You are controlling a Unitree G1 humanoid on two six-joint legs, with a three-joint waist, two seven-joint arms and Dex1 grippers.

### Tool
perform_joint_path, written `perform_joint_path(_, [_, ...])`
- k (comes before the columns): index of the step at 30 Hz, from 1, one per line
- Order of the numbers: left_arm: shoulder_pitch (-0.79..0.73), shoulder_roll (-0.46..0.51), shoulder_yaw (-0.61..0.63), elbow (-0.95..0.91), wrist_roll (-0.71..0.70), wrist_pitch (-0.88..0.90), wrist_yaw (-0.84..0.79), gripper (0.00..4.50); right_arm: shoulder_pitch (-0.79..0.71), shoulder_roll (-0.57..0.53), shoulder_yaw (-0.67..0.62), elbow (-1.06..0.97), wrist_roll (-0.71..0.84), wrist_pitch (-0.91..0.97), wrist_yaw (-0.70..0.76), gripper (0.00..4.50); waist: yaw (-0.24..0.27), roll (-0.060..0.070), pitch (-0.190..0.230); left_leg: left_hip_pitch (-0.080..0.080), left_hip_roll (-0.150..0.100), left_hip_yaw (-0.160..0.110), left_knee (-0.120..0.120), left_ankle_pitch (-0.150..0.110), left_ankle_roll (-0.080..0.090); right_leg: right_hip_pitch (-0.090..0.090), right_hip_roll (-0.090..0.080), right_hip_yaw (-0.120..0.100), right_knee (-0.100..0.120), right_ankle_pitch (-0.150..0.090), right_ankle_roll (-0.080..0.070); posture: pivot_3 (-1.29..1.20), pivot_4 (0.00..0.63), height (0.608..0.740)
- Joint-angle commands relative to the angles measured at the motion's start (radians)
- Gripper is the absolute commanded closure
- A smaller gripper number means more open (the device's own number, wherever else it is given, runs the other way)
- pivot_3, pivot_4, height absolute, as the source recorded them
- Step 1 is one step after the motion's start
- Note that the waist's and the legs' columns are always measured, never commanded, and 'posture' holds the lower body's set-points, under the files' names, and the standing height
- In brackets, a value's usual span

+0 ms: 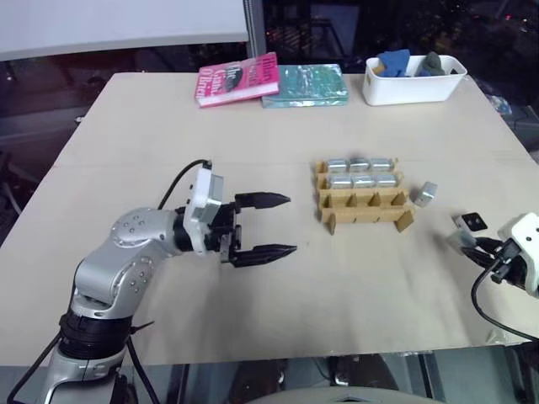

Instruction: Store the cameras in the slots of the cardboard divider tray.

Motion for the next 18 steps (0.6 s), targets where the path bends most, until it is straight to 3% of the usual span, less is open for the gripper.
perform_joint_path(1, [-0.074,-0.019,-0.024,-0.009,-0.033,0.030,-0.001,0.00,-0.151,-0.015,-0.016,-0.246,0.266,0.112,-0.018,3.87,-0.002,0.001,0.001,0.000,0.000,0.000,0.001,0.000,0.000,0.000,0.000,0.000,0.000,0.000,0.000,0.00,0.150,0.740])
perform_joint_path(9, [-0.238,-0.112,-0.104,0.079,-0.010,0.023,-0.037,0.00,-0.524,0.027,0.198,-0.304,0.526,0.246,-0.126,3.87,0.004,-0.001,0.001,-0.003,-0.002,-0.003,0.003,0.000,0.001,0.001,-0.001,-0.004,-0.001,0.000,0.000,0.00,0.150,0.740])
perform_joint_path(17, [-0.301,-0.128,-0.101,0.116,-0.006,0.021,-0.058,0.00,-0.605,0.016,0.255,-0.301,0.584,0.262,-0.150,3.87,0.001,-0.001,0.001,-0.004,-0.001,-0.004,0.002,0.000,0.001,0.000,-0.001,-0.005,-0.001,0.000,0.001,0.00,0.150,0.740])
perform_joint_path(18, [-0.304,-0.128,-0.103,0.116,-0.006,0.019,-0.063,0.25,-0.610,0.015,0.257,-0.302,0.589,0.263,-0.152,3.87,0.001,-0.001,0.001,-0.004,-0.001,-0.004,0.002,0.000,0.001,0.000,-0.002,-0.005,-0.001,0.000,0.001,0.00,0.150,0.740])
